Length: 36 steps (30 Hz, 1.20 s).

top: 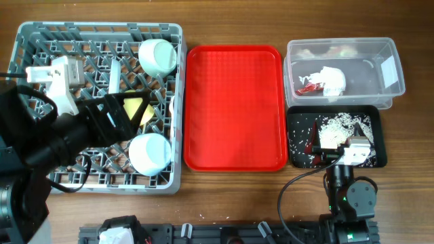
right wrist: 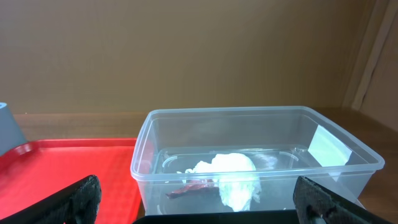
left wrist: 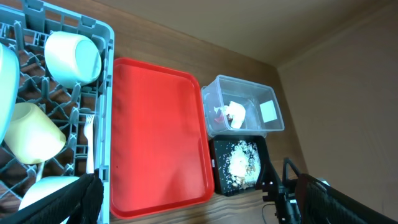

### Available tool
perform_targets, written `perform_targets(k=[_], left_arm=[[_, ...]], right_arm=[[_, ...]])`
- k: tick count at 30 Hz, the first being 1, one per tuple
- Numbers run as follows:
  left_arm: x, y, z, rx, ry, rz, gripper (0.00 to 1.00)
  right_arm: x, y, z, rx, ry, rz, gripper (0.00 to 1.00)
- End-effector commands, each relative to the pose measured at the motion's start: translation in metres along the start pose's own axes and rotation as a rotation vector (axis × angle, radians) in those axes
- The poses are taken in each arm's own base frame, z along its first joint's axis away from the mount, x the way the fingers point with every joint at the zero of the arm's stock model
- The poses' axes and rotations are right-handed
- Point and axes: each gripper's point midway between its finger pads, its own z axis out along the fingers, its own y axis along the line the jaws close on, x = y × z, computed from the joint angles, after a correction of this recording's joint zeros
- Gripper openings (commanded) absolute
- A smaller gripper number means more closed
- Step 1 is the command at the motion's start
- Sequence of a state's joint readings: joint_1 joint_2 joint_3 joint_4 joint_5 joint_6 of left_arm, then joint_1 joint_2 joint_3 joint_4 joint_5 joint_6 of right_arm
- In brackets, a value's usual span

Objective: Sort waste into correct bins and load items into the dishwasher rack

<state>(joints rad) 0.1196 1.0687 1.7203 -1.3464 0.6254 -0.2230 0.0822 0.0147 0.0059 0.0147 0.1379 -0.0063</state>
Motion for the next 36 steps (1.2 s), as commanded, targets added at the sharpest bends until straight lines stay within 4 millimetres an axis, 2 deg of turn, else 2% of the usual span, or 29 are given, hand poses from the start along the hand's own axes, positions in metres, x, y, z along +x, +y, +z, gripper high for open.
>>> perform_targets(k=[1,11,13,16,17,20,22,24,25,27,28,33,35,36], left_arm=[[0.000,-0.002,0.000,0.005,-0.001,0.004,1.00],[0.000,-0.002,-0.001,0.005,-0.002,0.004,1.00],[0.003,-0.008,-0.017,0.005,-0.053,0.025,1.00],[0.007,-0.012,-0.059,-0.083,-0.232,0.132,1.00],[0.020,-0.016,-0.077,-0.104,-0.296,0.153,1.00],[0.060,-0.016,-0.095,-0.117,-0.362,0.180,1.00],[0.084,-0.007,-0.091,-0.122,-0.381,0.184,1.00],[0.109,0.012,-0.072,-0.101,-0.393,0.197,1.00],[0.112,0.020,-0.063,-0.093,-0.423,0.217,1.00],[0.107,0.030,-0.049,-0.066,-0.509,0.282,1.00],[0.098,0.032,-0.044,-0.042,-0.587,0.340,1.00],[0.061,0.033,-0.035,0.074,-0.914,0.519,1.00],[0.053,0.043,-0.026,0.110,-0.978,0.484,1.00],[0.050,0.056,-0.019,0.116,-1.008,0.416,1.00]], right_arm=[[-0.003,0.002,-0.001,-0.012,-0.013,-0.017,1.00],[-0.003,0.002,-0.001,-0.012,-0.014,-0.017,1.00],[-0.003,0.002,-0.001,-0.012,-0.014,-0.018,1.00],[-0.003,0.002,-0.001,-0.012,-0.014,-0.018,1.00],[-0.003,0.002,-0.001,-0.012,-0.014,-0.017,1.00],[-0.003,0.002,-0.001,-0.012,-0.014,-0.017,1.00],[-0.003,0.002,-0.001,-0.012,-0.014,-0.017,1.00],[-0.003,0.002,-0.001,-0.012,-0.014,-0.017,1.00],[-0.003,0.002,-0.001,-0.012,-0.014,-0.017,1.00],[-0.003,0.002,-0.001,-0.012,-0.014,-0.017,1.00],[-0.003,0.002,-0.001,-0.012,-0.014,-0.018,1.00],[-0.002,0.002,0.000,-0.012,-0.010,-0.018,1.00],[-0.002,0.002,0.000,-0.012,-0.010,-0.018,1.00],[-0.002,0.002,0.000,-0.012,-0.010,-0.018,1.00]])
